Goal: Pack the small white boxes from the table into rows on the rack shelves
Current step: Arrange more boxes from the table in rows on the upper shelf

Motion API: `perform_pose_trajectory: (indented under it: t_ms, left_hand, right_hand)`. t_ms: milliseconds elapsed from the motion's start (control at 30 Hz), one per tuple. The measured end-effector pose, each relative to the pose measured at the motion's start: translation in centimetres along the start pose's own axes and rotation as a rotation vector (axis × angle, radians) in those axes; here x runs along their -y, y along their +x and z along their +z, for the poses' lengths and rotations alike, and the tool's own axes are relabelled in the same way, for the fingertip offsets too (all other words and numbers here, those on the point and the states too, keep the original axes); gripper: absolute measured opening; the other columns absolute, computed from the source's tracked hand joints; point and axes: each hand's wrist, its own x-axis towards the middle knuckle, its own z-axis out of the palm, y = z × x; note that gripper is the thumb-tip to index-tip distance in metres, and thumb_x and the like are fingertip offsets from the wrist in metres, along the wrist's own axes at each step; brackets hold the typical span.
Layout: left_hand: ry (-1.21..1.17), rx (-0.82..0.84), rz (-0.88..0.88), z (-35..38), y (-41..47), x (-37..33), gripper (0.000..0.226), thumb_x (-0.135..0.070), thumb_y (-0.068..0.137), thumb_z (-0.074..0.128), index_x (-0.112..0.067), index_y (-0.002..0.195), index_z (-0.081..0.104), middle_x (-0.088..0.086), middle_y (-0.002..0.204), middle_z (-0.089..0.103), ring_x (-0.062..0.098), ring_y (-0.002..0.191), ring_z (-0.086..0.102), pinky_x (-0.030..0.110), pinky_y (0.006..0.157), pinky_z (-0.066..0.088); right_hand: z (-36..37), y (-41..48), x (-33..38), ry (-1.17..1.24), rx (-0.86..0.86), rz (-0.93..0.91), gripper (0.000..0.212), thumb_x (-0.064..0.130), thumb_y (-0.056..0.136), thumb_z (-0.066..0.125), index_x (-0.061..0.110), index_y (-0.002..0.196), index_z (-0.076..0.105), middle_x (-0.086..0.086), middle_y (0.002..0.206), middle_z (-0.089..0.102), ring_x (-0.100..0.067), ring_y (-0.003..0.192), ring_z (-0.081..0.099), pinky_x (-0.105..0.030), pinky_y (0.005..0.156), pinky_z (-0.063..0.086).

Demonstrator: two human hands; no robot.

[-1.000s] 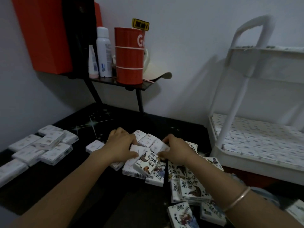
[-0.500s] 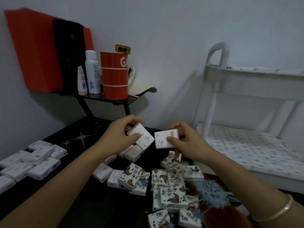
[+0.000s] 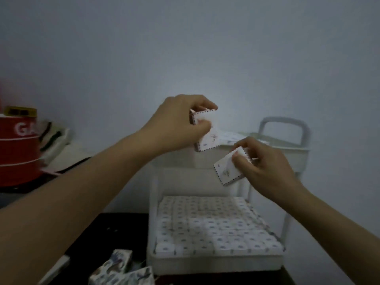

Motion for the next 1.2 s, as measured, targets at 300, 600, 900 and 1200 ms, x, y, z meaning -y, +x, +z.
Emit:
perform_pose_trajectory:
  t_ms: [300, 600, 900, 1200]
  left_hand:
    - [0.263, 0.070, 0.051, 8.7, 13.8, 3.1, 0.037, -0.015, 0.083, 0.066, -0.026, 0.118, 0.063, -0.004, 0.119, 0.066, 0.016, 0.104, 0.061, 0.032, 0.091, 0.050]
    - [0.312, 0.272, -0.057, 14.4, 20.7, 7.1, 0.041, -0.007, 0.082, 0.062, -0.025, 0.119, 0.054, 0.005, 0.122, 0.058, 0.023, 0.106, 0.055, 0.034, 0.084, 0.051]
    - [0.360, 0.504, -0.041, 17.1, 21.1, 8.2, 0.038, -0.016, 0.083, 0.071, -0.023, 0.119, 0.061, 0.004, 0.120, 0.060, 0.022, 0.103, 0.060, 0.031, 0.086, 0.051]
    - [0.430, 0.683, -0.091, 16.4, 20.9, 8.5, 0.023, -0.020, 0.088, 0.062, -0.019, 0.110, 0.066, -0.001, 0.113, 0.062, 0.019, 0.105, 0.058, 0.034, 0.096, 0.047]
  right_hand:
    - [-4.7, 7.9, -4.4, 0.222, -0.102, 0.188, 0.029, 0.035, 0.091, 0.062, 0.026, 0.116, 0.049, 0.001, 0.083, 0.071, -0.004, 0.049, 0.059, -0.020, 0.045, 0.044]
    - [-4.4, 17.3, -7.5, -0.444, -0.153, 0.136, 0.023, 0.039, 0.093, 0.059, 0.027, 0.109, 0.048, -0.001, 0.102, 0.062, -0.018, 0.078, 0.058, -0.024, 0.052, 0.042]
    - [-1.8, 23.5, -10.1, -0.747, 0.021, 0.120, 0.029, 0.034, 0.091, 0.061, 0.017, 0.115, 0.060, -0.009, 0.110, 0.064, -0.028, 0.098, 0.059, -0.031, 0.072, 0.041]
    - [1.8, 25.5, -11.6, -0.707, 0.351, 0.101, 0.021, 0.030, 0.091, 0.061, 0.022, 0.110, 0.060, -0.002, 0.099, 0.072, -0.017, 0.078, 0.071, -0.025, 0.067, 0.054]
